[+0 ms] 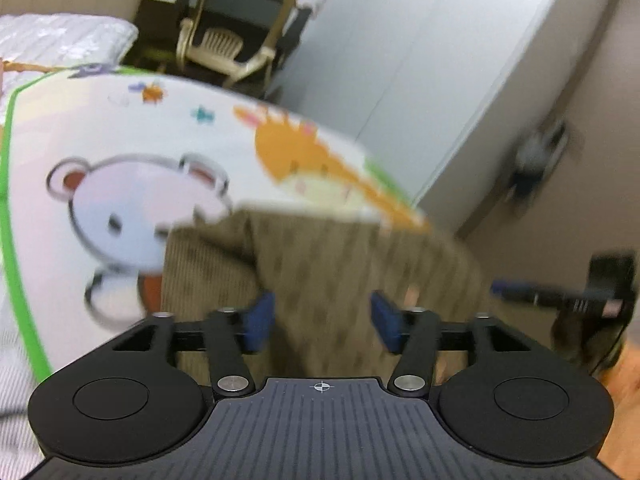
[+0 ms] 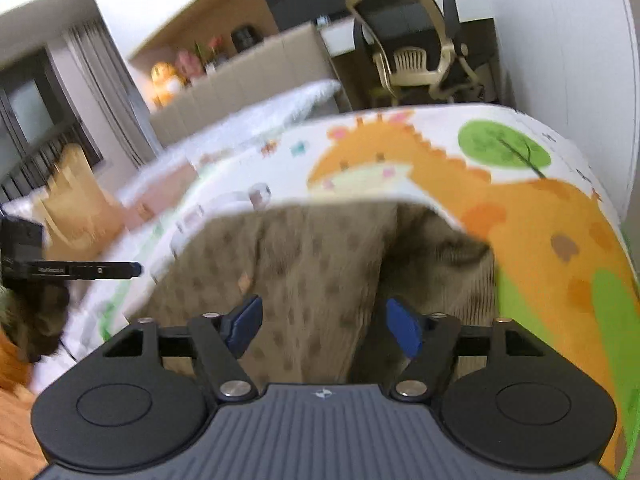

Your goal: Fold clothes

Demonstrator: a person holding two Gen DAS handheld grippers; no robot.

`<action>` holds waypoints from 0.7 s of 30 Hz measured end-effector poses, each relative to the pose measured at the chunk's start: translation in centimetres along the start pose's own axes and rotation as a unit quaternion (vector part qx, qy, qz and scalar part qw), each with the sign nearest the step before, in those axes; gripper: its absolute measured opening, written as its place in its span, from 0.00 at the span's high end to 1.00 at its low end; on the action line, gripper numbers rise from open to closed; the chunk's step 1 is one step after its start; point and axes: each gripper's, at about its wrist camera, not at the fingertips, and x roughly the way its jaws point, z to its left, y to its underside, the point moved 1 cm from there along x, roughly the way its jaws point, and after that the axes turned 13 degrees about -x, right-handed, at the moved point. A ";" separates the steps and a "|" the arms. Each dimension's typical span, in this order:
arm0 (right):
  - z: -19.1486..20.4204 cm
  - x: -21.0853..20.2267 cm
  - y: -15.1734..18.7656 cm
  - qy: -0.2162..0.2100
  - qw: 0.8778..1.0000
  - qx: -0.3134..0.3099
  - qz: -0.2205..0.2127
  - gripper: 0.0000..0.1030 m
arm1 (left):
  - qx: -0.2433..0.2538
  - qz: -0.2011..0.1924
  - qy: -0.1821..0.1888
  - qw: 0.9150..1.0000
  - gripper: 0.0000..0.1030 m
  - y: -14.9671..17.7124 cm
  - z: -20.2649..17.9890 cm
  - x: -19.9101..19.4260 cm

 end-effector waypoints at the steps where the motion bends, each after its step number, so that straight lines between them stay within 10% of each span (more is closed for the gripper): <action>1: -0.7 -0.2 -0.7 -0.003 1.000 0.013 -0.005 0.28 | -0.014 0.000 0.012 1.000 0.34 -0.9 0.2 0.7; 6: -5.8 2.7 -3.1 -0.029 0.990 0.136 0.007 0.25 | -0.088 0.040 0.045 0.994 0.31 -3.9 2.1 6.6; 12: -6.7 9.2 -5.6 -0.044 0.991 0.123 0.025 0.23 | -0.128 0.120 0.069 0.982 0.18 -6.1 4.0 13.5; 21: -7.5 18.8 -9.5 -0.057 0.994 0.083 0.044 0.23 | -0.126 0.026 0.038 0.991 0.22 -13.9 4.6 15.6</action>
